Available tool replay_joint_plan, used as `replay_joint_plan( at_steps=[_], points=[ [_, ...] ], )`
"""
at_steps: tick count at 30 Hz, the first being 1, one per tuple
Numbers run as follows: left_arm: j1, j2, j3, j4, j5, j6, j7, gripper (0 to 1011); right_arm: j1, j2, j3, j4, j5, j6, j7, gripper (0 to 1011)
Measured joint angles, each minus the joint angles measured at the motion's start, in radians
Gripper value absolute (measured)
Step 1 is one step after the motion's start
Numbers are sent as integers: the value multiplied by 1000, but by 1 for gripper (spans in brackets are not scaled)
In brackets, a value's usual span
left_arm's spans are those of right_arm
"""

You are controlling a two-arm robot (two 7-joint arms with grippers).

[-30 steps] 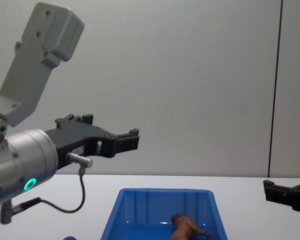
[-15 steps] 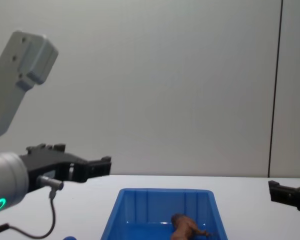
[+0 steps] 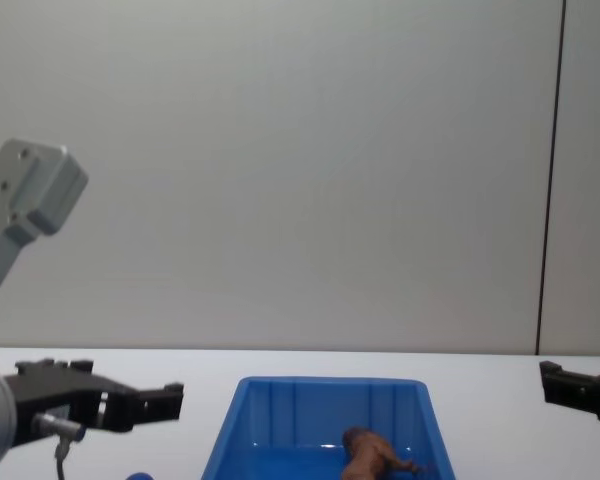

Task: Pick up the two dolls from the table and place them into the box.

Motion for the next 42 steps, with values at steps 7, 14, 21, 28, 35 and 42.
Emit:
replay_joint_plan(
  at_steps=[7,14,21,28,35,42],
  points=[
    [-8,-2,-4,35,-4,31,-27,1001,-1,1,0,-1,0,0,-1,1001],
    [-24,-10,-6,73,5,60,-61,1001,-1,1,0,-1,0,0,-1,1001],
    [-43,-21,-6,110,24,84,-97,1001,-1,1,0,-1,0,0,-1,1001],
    [-62,-33,-3,146,45,102,-130,1001,-1,1,0,-1,0,0,-1,1001],
    [-80,-45,1,180,64,116,-159,990,-1,1,0,-1,0,0,-1,1001],
    [-91,-54,3,202,76,126,-181,833,-1,1,0,-1,0,0,-1,1001]
  ],
)
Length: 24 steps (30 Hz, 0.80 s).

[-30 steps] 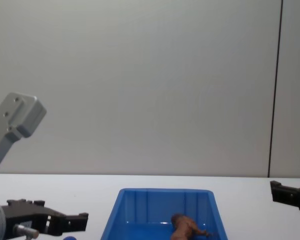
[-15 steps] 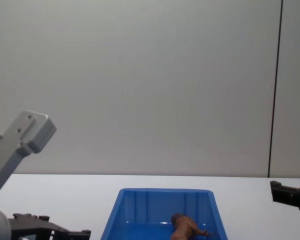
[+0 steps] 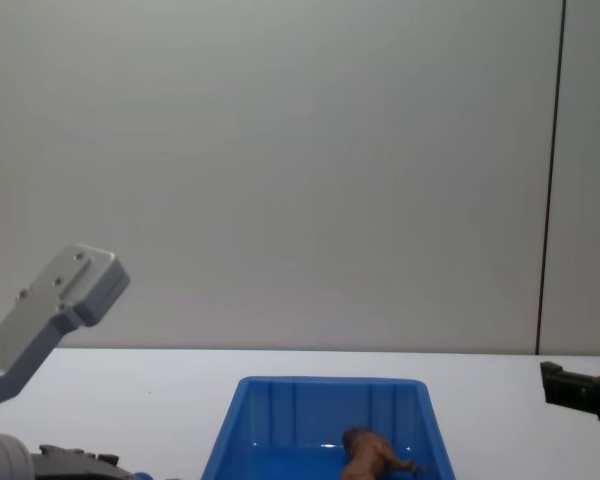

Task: Pick up the two dolls from the table and place them into the box.

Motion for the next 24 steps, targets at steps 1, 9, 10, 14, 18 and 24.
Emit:
replay_joint_plan(
  at_steps=[1,9,10,14,18,24],
  points=[
    [-1,-1,0,3,1,1,-2,781,0,0,0,0,0,0,0,1001],
    [-7,-7,2,17,12,6,-14,583,0,0,0,0,0,0,0,1001],
    [-8,-7,2,17,13,6,-15,525,0,0,0,0,0,0,0,1001],
    [-8,-9,2,19,15,7,-16,390,0,0,0,0,0,0,0,1001],
    [-7,-9,2,21,16,7,-18,286,0,0,0,0,0,0,0,1001],
    [-5,-10,0,22,15,-1,-21,235,0,0,0,0,0,0,0,1001]
  ],
)
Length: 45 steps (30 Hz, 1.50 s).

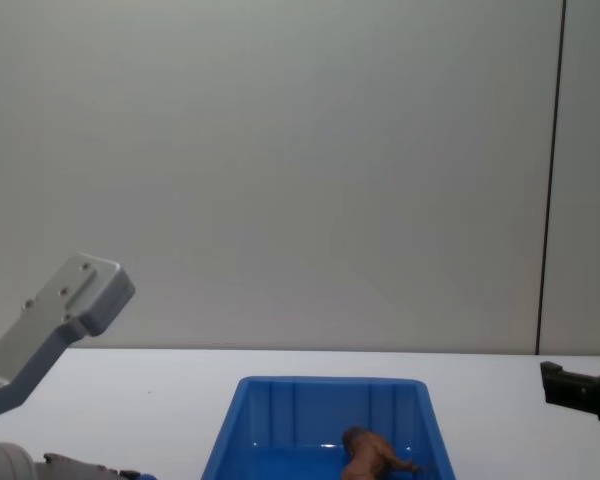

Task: Pick up the two dolls from the table and place them into the box.

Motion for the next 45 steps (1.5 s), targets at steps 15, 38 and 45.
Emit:
replay_joint_plan(
  at_steps=[15,38,45],
  points=[
    [9,17,-19,-83,3,-46,6,145,0,0,0,0,0,0,0,1001],
    [-36,41,-47,-223,25,-110,-161,74,0,0,0,0,0,0,0,1001],
    [-62,28,-44,-208,9,-146,-249,95,0,0,0,0,0,0,0,1001]
  ],
)
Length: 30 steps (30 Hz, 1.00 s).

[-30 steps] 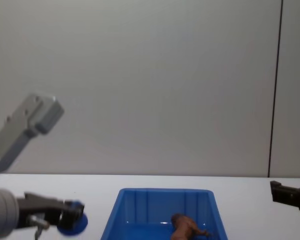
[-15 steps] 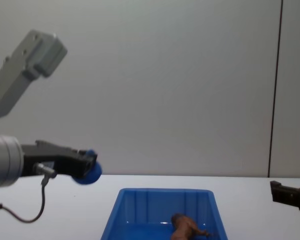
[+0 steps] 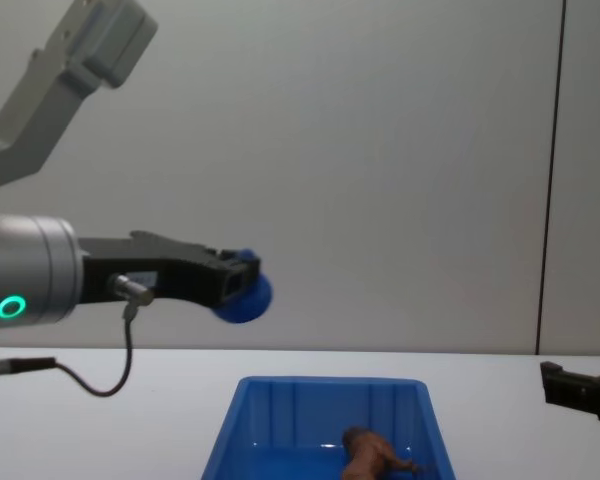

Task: Pick up the two dolls from the table and place them into the box.

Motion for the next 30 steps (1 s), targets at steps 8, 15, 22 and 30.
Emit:
replay_joint_plan(
  at_steps=[8,15,22,30],
  points=[
    [-32,-25,14,41,-18,-46,-105,331,0,0,0,0,0,0,0,1001],
    [-48,-39,22,62,-26,-67,-151,539,0,0,0,0,0,0,0,1001],
    [-58,-48,26,75,-31,-81,-180,766,0,0,0,0,0,0,0,1001],
    [-63,-53,29,83,-34,-88,-196,985,0,0,0,0,0,0,0,1001]
  ],
)
